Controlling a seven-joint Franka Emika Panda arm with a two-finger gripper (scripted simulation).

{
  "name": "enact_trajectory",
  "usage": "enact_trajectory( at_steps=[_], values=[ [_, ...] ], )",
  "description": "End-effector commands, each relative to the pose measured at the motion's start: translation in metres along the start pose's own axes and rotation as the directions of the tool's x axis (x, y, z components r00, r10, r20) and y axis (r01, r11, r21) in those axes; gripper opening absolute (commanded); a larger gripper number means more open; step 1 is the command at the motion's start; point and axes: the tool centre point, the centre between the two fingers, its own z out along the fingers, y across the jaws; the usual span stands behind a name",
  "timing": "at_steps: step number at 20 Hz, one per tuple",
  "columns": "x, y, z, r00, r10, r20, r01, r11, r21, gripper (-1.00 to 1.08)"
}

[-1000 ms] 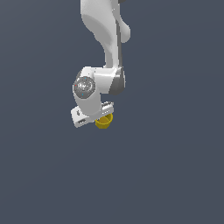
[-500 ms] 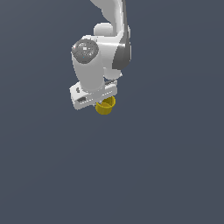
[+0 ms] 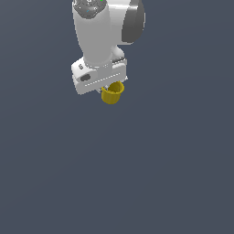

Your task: Pick up the object and move it to a goal position.

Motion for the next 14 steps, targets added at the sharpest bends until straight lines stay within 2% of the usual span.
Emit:
enact_trajectory(
  at_steps=[1, 7, 14],
  values=[
    [-0.007, -0.005, -0.014, 1.000, 0.000, -0.001, 0.000, 1.000, 0.000, -1.00],
    [-0.014, -0.012, -0.031, 1.000, 0.000, -0.001, 0.000, 1.000, 0.000, -1.00],
    [-0.012, -0.010, -0.029, 1.000, 0.000, -0.001, 0.000, 1.000, 0.000, -1.00]
  ],
)
